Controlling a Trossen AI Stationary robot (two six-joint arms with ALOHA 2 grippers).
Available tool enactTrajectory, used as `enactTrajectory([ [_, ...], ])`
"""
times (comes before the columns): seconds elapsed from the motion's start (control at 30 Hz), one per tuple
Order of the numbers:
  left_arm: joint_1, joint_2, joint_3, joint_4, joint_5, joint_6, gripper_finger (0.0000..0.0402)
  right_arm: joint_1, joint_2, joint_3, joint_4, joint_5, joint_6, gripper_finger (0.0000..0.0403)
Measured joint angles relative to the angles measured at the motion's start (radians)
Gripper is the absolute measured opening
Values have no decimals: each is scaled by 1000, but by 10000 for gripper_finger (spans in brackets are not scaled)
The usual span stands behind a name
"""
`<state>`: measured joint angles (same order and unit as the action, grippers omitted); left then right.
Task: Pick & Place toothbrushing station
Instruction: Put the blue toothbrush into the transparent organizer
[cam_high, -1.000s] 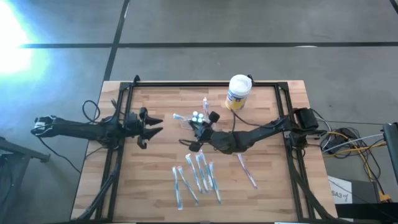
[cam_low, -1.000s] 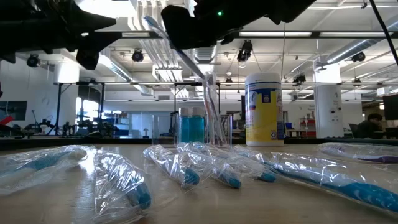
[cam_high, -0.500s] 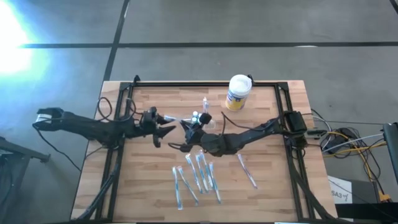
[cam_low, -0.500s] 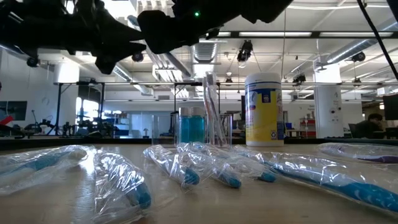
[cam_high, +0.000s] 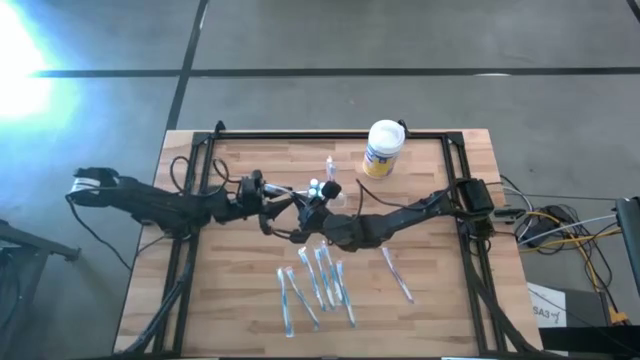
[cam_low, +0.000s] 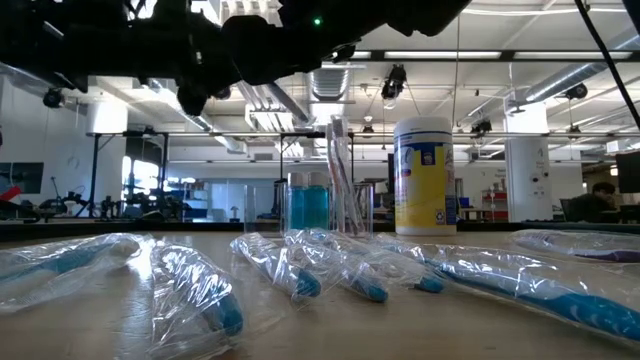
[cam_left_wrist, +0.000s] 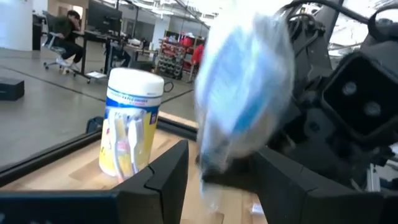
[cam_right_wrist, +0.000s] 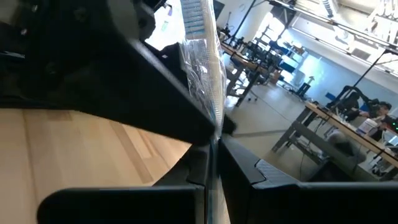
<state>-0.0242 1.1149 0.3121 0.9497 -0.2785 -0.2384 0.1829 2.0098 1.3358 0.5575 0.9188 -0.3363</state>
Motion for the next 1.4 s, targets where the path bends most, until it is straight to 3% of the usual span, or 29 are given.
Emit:
enactTrajectory([
  [0.53,-10,77,15,138,-125,2,165,11,0,-4,0,73,-22,18],
  [0.67,-10,100,26,157,-125,15,131,11,0,-4,0,73,-12,18],
  [0.9,-13,120,30,175,-112,47,25,11,0,-5,0,76,-24,18],
  [1.23,-14,66,28,153,-103,96,24,63,-30,-5,-15,77,-116,67],
  [1.4,-13,7,28,120,-109,126,24,107,-120,-5,-185,56,3,96],
])
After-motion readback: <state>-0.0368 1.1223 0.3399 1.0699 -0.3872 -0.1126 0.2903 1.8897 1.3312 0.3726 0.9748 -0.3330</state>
